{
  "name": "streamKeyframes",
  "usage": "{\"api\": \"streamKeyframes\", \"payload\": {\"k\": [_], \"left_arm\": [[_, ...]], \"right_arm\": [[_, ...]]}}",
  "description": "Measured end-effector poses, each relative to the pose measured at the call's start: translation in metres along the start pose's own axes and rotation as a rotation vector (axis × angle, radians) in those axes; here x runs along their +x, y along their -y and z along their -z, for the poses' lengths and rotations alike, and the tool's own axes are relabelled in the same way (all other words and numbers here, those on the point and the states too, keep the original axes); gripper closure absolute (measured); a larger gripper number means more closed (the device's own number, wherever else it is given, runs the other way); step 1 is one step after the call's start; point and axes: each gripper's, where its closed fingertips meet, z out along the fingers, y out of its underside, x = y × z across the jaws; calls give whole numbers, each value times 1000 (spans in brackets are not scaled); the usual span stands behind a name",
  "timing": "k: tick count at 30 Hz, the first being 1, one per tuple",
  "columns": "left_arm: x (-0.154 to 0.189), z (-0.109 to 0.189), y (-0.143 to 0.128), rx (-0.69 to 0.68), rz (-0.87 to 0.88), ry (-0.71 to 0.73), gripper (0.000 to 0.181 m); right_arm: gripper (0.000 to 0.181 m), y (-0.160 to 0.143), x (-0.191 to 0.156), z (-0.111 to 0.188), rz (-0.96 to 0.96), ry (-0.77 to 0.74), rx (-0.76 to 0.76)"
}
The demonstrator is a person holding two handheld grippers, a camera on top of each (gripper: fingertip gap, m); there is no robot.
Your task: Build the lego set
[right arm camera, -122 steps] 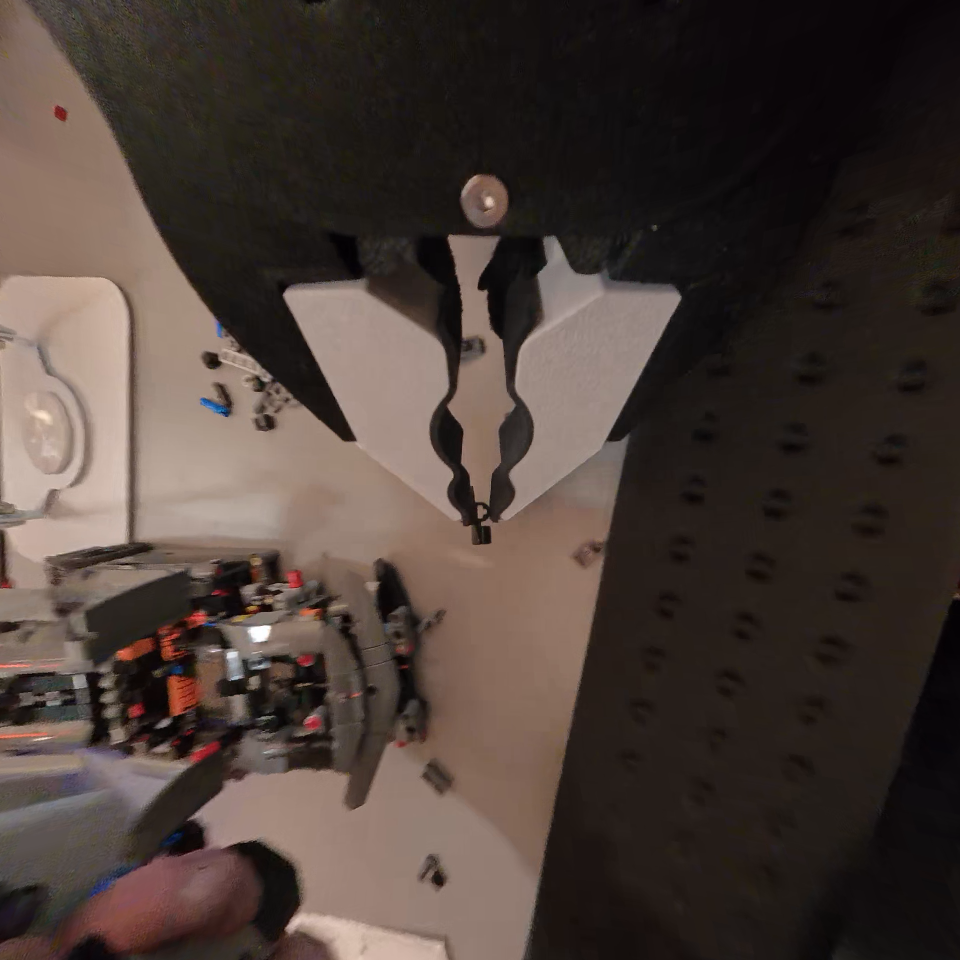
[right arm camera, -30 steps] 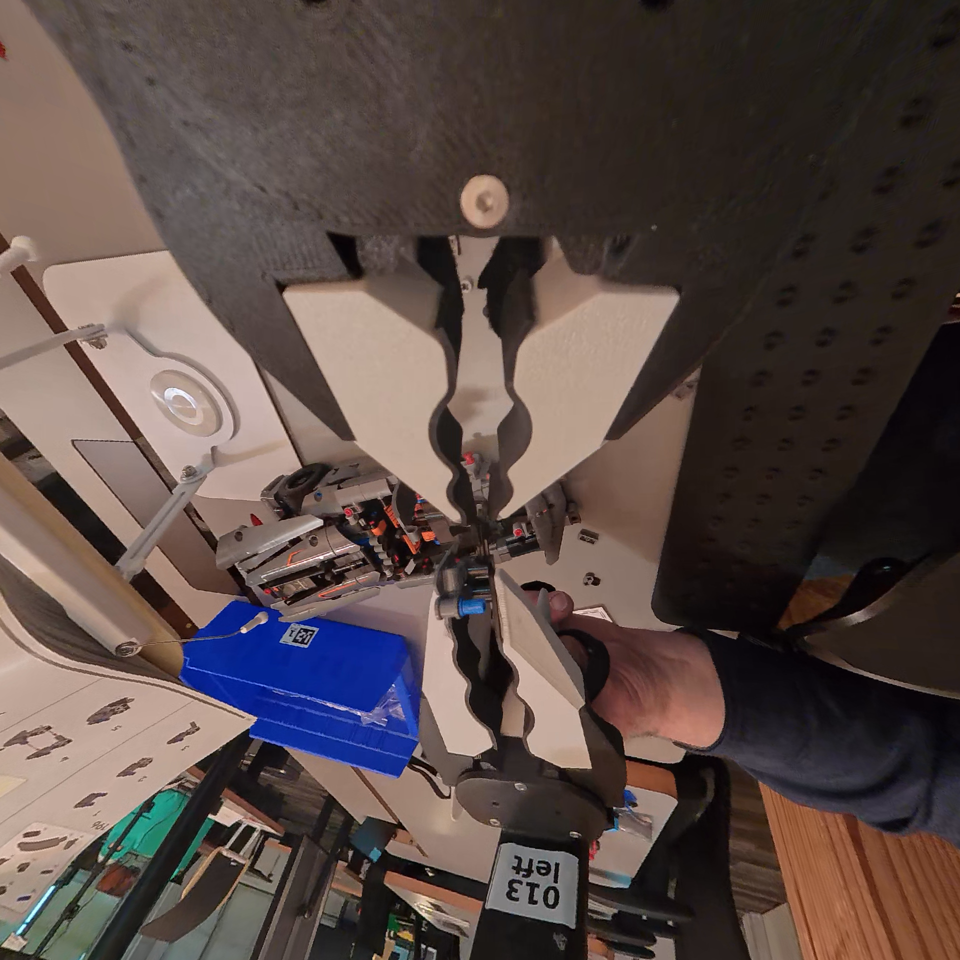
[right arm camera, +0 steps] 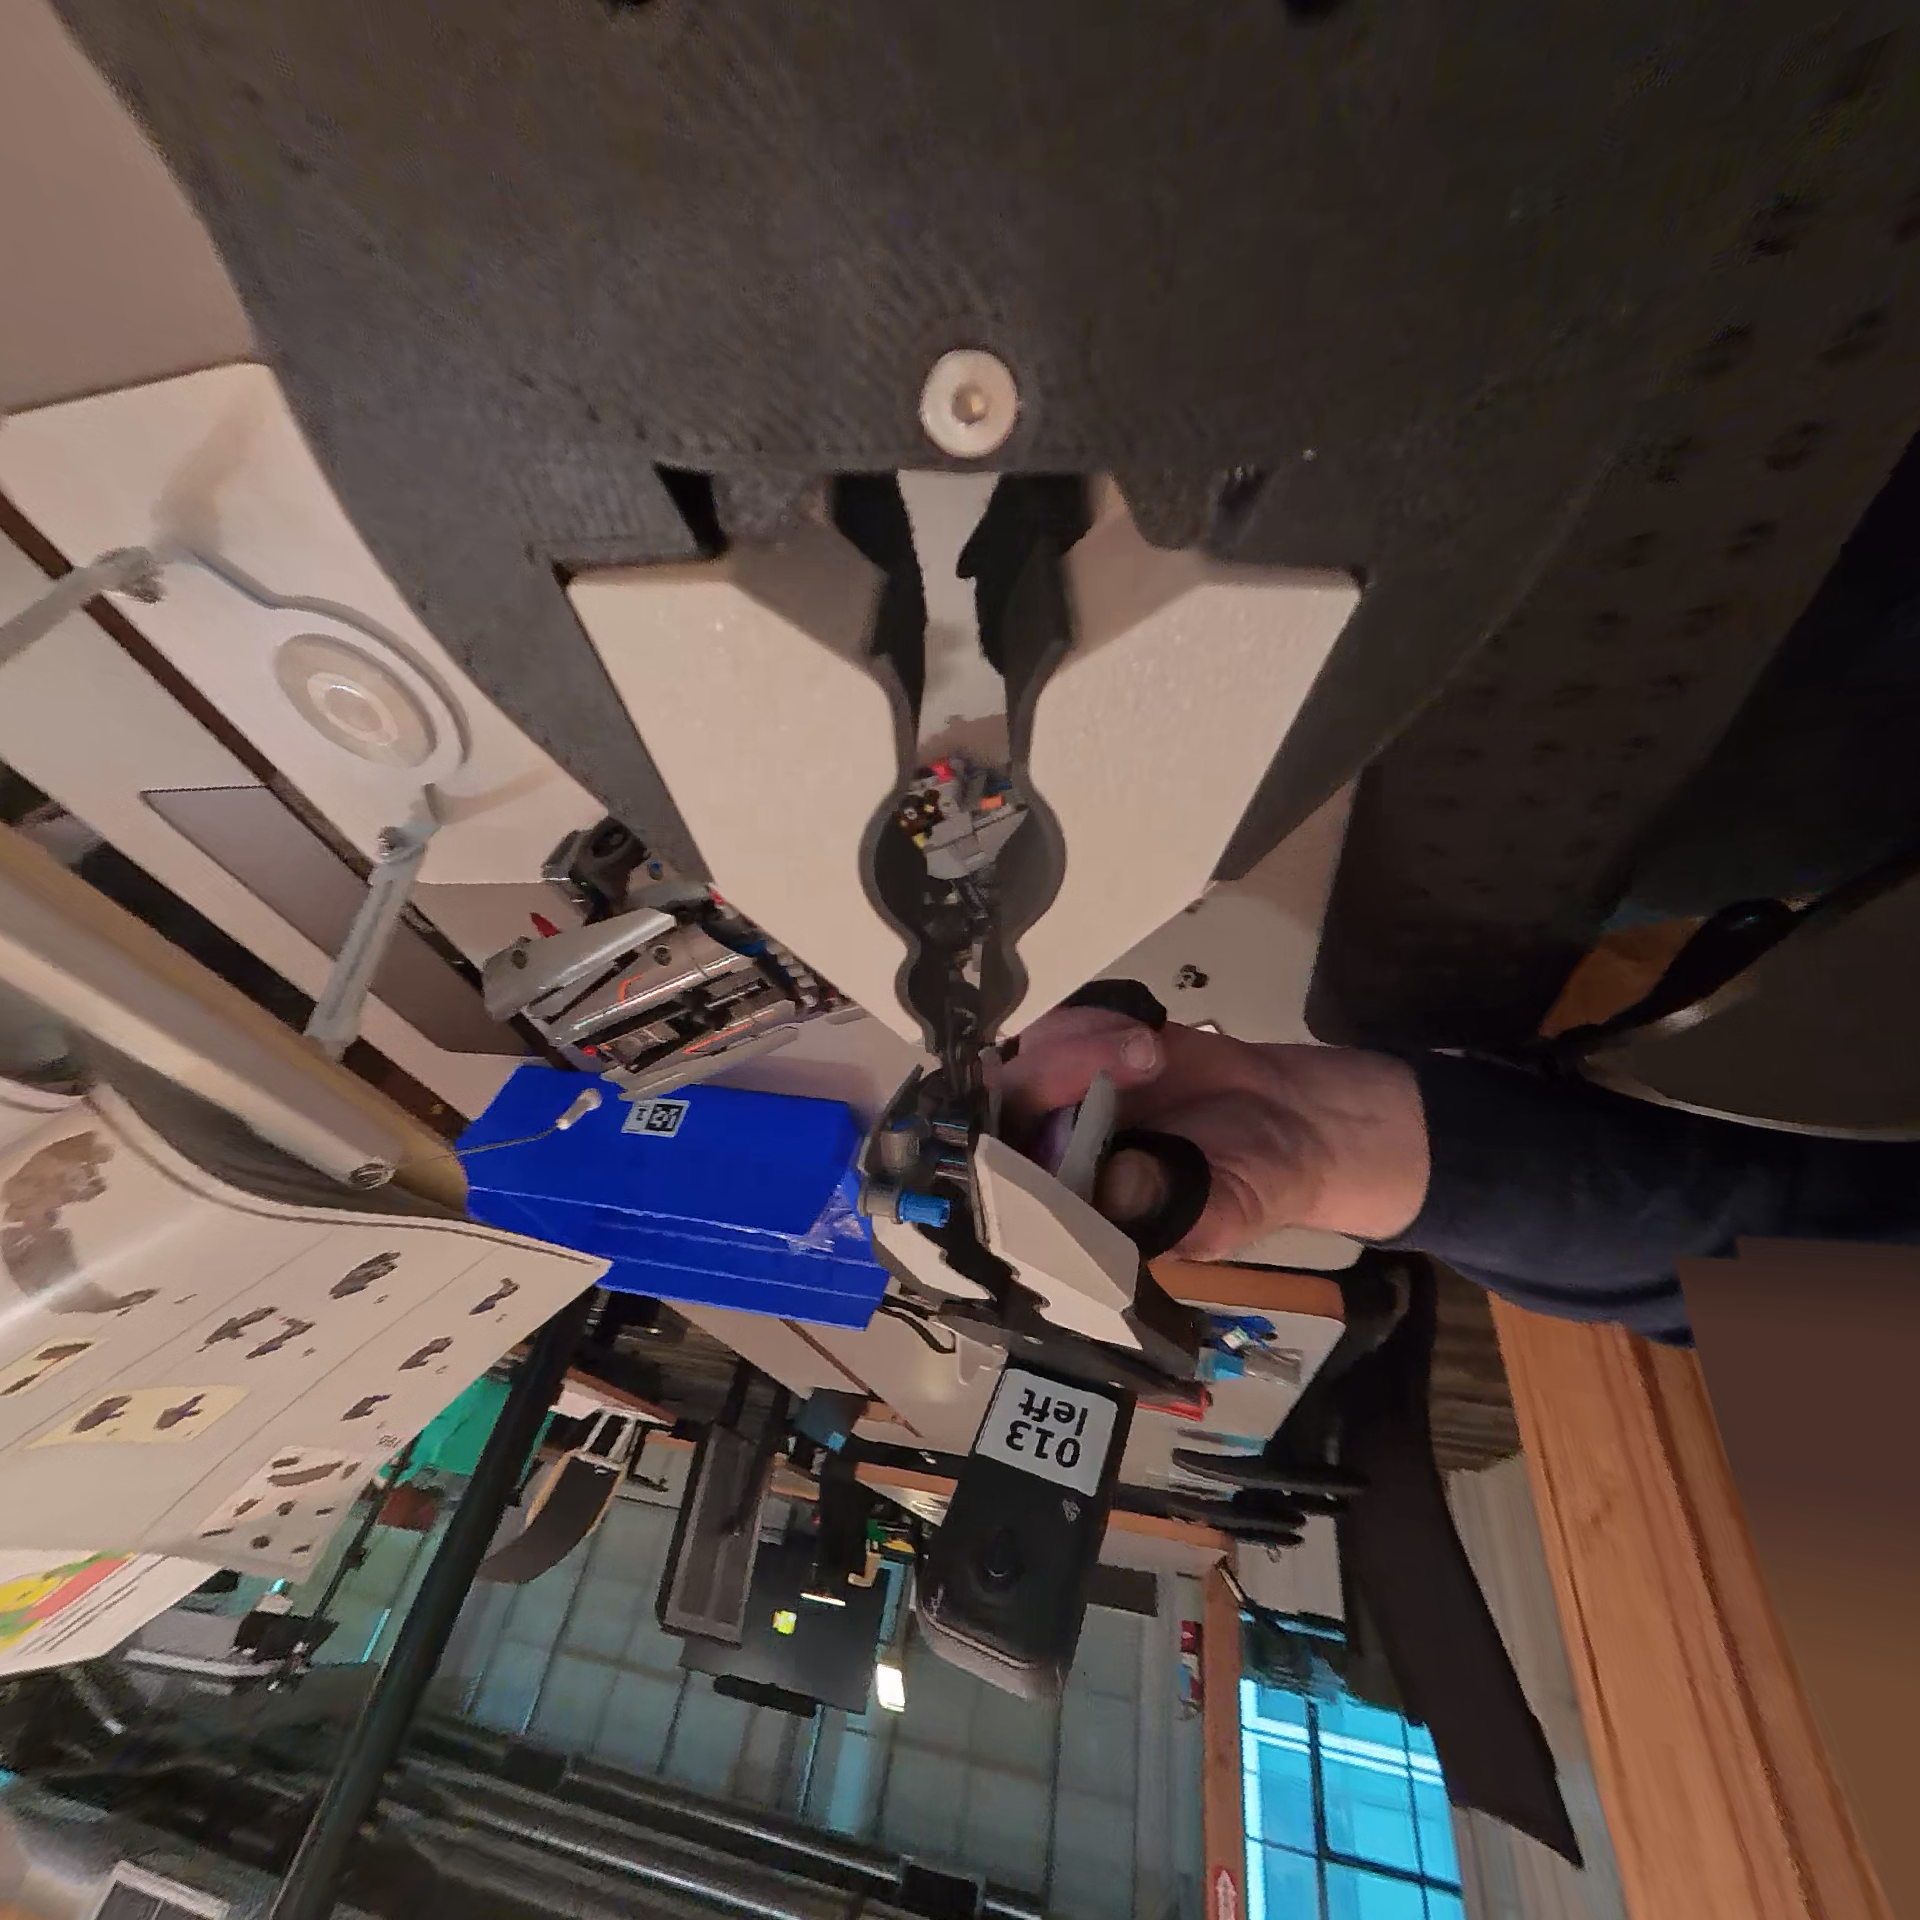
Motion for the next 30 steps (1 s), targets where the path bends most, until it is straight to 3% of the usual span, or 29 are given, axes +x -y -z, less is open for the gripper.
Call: {"api": "streamKeyframes", "payload": {"k": [11,26,30], "left_arm": [[-5,5,3,28,50,-5,168],[-6,8,5,67,132,-62,168],[-5,7,4,62,145,-75,168]], "right_arm": [[178,1,4,5,44,-30,32],[177,-8,2,-6,441,-242,-137],[177,-7,0,-7,454,-254,-139]]}}
